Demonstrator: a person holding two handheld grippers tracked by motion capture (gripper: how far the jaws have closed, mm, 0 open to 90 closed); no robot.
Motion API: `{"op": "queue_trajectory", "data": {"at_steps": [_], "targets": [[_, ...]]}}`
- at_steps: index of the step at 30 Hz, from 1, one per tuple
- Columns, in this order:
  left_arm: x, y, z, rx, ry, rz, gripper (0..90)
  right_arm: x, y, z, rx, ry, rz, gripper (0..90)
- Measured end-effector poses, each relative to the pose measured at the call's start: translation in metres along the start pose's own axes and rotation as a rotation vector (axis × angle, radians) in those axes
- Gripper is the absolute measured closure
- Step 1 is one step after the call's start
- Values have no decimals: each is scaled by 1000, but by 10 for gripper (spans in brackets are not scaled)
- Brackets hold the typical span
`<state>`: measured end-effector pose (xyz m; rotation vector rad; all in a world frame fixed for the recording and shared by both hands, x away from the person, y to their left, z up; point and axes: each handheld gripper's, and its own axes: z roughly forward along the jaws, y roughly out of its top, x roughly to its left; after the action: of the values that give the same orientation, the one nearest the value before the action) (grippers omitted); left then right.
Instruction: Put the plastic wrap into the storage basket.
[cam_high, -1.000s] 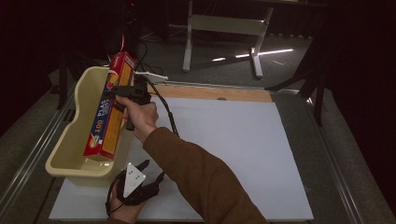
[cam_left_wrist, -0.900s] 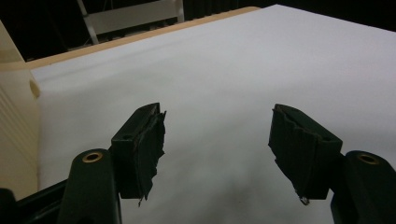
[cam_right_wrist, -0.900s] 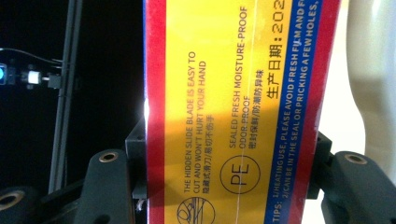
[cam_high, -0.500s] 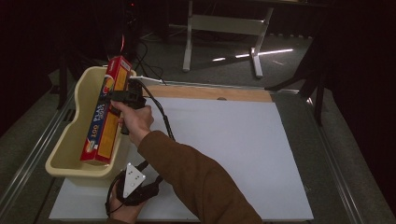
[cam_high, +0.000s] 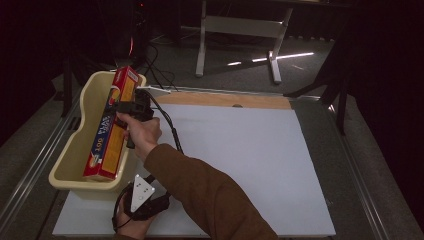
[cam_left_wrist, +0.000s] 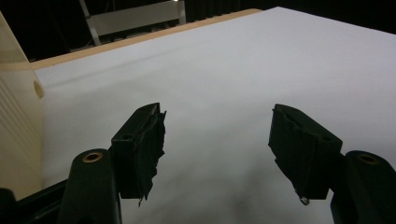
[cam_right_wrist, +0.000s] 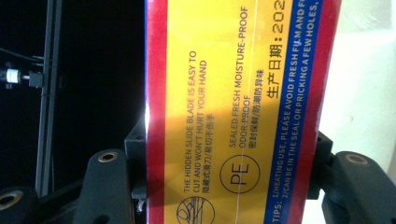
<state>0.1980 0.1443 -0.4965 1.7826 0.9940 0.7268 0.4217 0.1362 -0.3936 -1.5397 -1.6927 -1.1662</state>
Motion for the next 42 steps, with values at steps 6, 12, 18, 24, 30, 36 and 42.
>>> {"op": "queue_trajectory", "data": {"at_steps": [6,12,18,24,30,36,42], "targets": [[1,0,0,0,0,-2,351,-3,-1,6,0,-41,-15,398],[2,0,-1,-4,6,-6,351,-10,-2,12,19,-66,17,392],[2,0,-1,-5,6,-11,351,-13,-1,15,47,-87,31,380],[2,-1,0,-2,8,-8,351,-11,3,12,88,-122,17,318],[1,-1,1,5,8,-5,351,-4,10,-2,126,-74,4,326],[0,-1,2,9,11,-1,352,-4,10,-15,144,-107,-91,343],[0,-1,2,7,14,-2,351,-2,9,-30,128,-124,-202,342]]}}
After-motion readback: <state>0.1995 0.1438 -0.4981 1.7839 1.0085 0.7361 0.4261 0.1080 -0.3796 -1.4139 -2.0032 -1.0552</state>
